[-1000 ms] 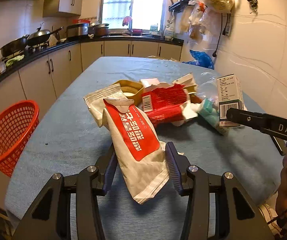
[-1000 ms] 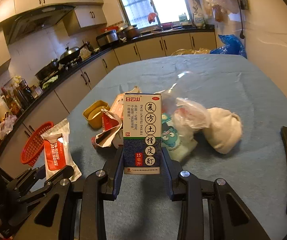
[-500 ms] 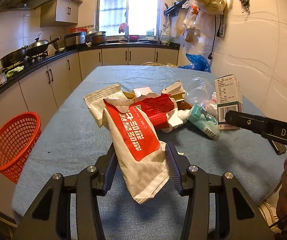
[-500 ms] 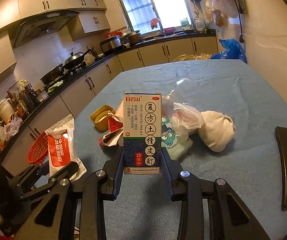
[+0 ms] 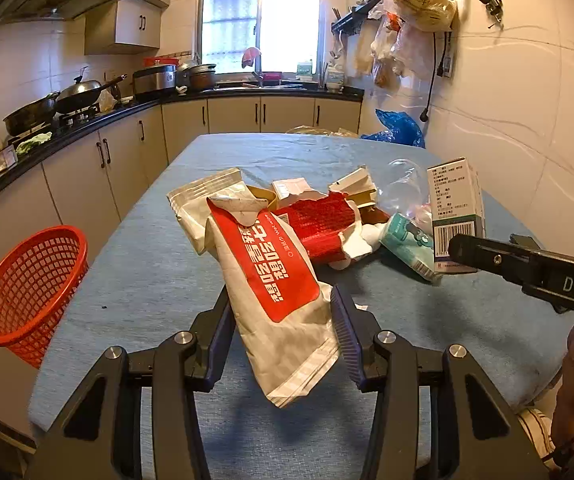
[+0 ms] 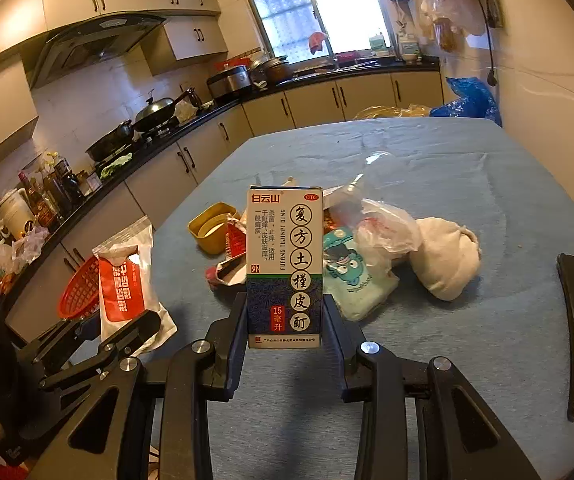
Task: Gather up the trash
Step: 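Lift the snack bag with the left tool while the right tool lifts the medicine box, then carry both items over the orange wastebasket and open both tools to drop them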
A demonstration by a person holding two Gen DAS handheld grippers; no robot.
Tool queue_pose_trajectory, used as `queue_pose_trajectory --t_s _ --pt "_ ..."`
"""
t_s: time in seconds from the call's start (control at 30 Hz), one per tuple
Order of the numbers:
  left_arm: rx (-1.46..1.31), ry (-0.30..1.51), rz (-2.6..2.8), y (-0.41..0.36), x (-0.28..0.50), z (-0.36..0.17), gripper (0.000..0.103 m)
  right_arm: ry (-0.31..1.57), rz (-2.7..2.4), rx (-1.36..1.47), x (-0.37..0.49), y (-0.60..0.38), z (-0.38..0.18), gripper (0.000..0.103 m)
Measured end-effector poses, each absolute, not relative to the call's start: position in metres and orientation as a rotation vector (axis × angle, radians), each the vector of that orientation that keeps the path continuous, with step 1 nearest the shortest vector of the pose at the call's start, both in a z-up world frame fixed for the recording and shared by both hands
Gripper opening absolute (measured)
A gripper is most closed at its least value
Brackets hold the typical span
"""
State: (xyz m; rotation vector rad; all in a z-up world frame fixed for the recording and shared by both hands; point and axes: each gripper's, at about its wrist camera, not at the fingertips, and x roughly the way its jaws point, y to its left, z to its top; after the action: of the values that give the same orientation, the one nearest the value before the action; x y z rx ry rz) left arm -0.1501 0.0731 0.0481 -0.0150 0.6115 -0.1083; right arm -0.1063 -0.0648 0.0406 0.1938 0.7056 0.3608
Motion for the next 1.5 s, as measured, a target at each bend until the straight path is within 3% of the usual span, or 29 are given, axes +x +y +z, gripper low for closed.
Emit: queue_pose_trajectory --t_s 0.33,0.77,1.5 --pt "-0.047 0.583 -0.049 0.104 -0.149 0.06 0.046 0.723 0.457 0.13 -0.099 -0.029 0.047 0.037" --pt "-0.094 0.525 0.169 0.202 -0.161 0.083 0.046 0.787 0.657 0.065 -0.073 0.056 0.065 0.037" --pt "-0.141 0.633 0.369 0.333 -0.151 0.052 0.047 0.924 0.897 -0.009 -0.009 0.233 0.055 0.037"
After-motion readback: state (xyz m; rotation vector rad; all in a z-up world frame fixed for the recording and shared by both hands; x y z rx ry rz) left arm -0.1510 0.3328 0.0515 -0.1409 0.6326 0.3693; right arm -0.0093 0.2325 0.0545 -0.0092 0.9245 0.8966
